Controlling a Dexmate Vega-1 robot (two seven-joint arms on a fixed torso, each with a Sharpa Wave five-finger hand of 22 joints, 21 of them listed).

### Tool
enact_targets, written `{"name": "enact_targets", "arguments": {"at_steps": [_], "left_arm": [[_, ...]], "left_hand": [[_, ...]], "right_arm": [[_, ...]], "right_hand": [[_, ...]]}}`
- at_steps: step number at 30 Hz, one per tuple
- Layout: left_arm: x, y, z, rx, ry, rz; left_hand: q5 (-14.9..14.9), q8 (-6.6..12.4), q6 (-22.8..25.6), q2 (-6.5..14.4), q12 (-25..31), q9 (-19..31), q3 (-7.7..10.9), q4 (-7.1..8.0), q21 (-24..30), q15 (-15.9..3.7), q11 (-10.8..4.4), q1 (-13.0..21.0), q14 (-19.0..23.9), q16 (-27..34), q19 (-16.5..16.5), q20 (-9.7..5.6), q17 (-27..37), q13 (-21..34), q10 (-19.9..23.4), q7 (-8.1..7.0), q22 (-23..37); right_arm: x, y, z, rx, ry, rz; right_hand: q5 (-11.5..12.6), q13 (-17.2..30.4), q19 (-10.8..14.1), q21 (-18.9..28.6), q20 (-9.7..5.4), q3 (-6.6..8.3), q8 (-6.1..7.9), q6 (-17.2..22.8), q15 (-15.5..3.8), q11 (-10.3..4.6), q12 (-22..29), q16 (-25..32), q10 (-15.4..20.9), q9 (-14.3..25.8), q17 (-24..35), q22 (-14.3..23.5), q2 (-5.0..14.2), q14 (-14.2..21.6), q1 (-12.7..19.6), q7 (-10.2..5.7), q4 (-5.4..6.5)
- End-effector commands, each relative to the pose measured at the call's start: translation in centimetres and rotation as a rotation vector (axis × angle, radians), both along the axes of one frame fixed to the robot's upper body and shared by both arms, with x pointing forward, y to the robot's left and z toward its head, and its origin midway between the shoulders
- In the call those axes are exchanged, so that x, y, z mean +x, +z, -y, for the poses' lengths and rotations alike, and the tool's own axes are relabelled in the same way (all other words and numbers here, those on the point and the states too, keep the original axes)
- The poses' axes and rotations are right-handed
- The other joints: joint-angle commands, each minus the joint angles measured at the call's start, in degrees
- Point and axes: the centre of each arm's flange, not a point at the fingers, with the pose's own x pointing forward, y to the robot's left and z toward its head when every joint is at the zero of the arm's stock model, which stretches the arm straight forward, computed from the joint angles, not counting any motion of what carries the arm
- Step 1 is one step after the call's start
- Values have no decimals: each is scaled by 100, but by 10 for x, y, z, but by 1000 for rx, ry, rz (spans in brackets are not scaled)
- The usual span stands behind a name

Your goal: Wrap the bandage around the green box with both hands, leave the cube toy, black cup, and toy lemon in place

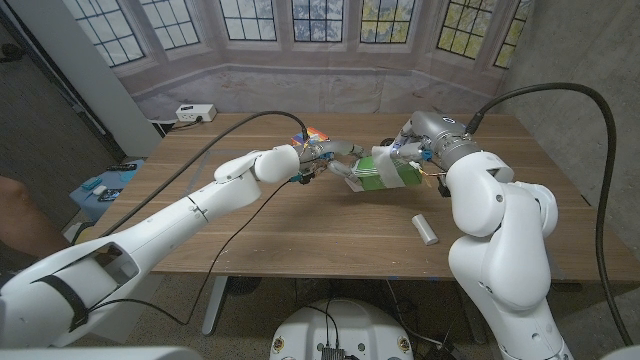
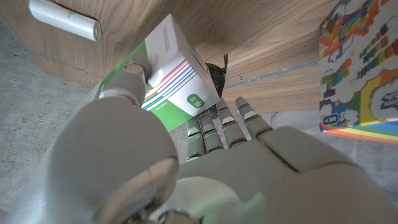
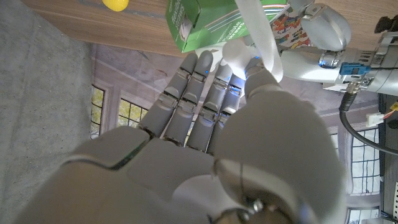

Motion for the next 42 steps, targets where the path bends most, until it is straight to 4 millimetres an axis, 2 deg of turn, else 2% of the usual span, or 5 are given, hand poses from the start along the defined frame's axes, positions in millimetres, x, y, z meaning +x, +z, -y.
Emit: {"name": "enact_targets", "arguments": {"at_steps": [1, 18, 28, 42], "left_arm": [[0, 2, 6, -29, 22, 4], [4, 7, 18, -68, 31, 5], [8, 9, 14, -78, 32, -5], [11, 14, 10, -91, 24, -19]], "left_hand": [[23, 574, 284, 401, 42, 29, 14, 46, 13, 23, 38, -181, 10, 2, -4, 38, 19, 14, 5, 231, 24], [25, 578, 280, 412, 45, 43, -21, 45, 20, 48, 84, -187, 18, 11, 13, 54, 18, 13, 4, 268, 25], [28, 582, 291, 411, 52, 47, -36, 40, 23, 60, 99, -186, 28, 15, 22, 62, 16, 13, 16, 271, 26], [32, 575, 285, 421, 58, 46, -63, 38, 24, 66, 116, -186, 26, 18, 26, 68, 19, 12, 20, 273, 27]], "right_arm": [[-7, -7, -2, 53, 12, -13], [-7, -16, -3, 126, 28, -47], [-5, -27, -4, 185, 22, -80], [1, -39, 5, 249, -2, -118]], "right_hand": [[33, 27, -17, 14, -96, -7, 1, 25, -604, 21, -11, -4, 30, 5, 34, 5, 1, 64, -31, 35, -6], [32, 32, -1, 19, -91, -3, -1, 28, -609, 34, -7, -10, 46, 4, 49, 6, 13, 71, -26, 47, -13], [30, 31, 0, 20, -86, -4, 0, 34, -604, 50, -12, -13, 41, 4, 56, 6, 19, 73, -30, 62, -12], [27, 33, -4, 18, -75, -4, -10, 14, -599, 44, -22, -29, 22, 4, 64, 6, 19, 61, -31, 60, -17]]}}
